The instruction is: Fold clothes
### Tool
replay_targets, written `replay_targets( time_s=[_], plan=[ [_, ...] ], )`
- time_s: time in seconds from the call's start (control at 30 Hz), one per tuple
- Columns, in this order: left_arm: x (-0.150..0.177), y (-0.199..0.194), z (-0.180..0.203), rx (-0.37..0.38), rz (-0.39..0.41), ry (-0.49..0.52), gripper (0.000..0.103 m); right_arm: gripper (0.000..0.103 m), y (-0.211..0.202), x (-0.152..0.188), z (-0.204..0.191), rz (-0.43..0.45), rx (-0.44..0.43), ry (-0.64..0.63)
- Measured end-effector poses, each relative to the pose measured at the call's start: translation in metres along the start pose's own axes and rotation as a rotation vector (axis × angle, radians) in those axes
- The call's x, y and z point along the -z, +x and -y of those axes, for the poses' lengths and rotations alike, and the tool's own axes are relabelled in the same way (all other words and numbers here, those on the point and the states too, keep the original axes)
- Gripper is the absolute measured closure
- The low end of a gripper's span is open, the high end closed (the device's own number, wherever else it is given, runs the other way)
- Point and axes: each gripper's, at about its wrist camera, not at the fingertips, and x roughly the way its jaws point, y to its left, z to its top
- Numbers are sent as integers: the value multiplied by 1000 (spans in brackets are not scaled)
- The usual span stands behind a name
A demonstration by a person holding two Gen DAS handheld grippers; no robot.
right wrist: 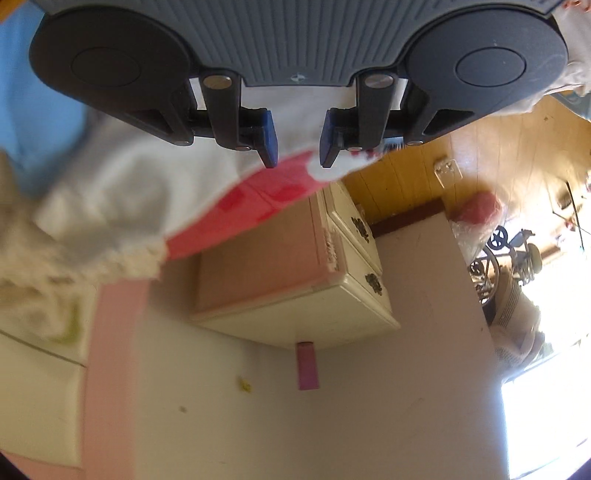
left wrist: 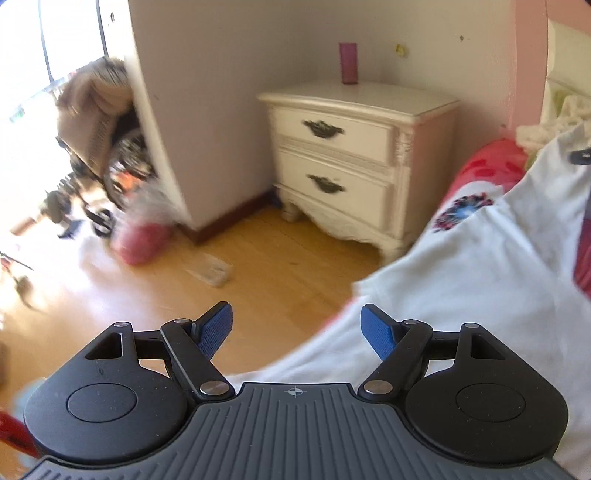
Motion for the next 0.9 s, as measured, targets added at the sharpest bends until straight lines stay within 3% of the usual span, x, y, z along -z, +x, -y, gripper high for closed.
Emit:
replay_targets(
  time_s=[0.1, 0.2, 0.27, 0.4, 0.67, 0.8, 0.9],
  plan=[
    [6, -31, -16, -42, -42, 31, 25, 77, -18, 17, 14, -22, 25, 44],
    [26, -44, -12, -28, -68, 26, 25, 74, -26, 30, 33, -35, 83, 121],
    [39, -40, -1, -3, -61, 1, 25, 62, -27, 32, 45, 1, 147, 121],
    [51, -18, 27, 82, -100, -45, 25, 58, -29, 26, 75, 79, 246, 188],
    [54, 18, 82, 158, -159, 63, 25, 54, -8, -9, 144, 152, 219, 512],
    [63, 32, 93, 174, -194, 69, 25, 55, 12, -14, 160, 153, 224, 586],
    [69, 39, 97, 173, -214, 66, 25, 60, 23, -13, 161, 162, 247, 569]
  ],
)
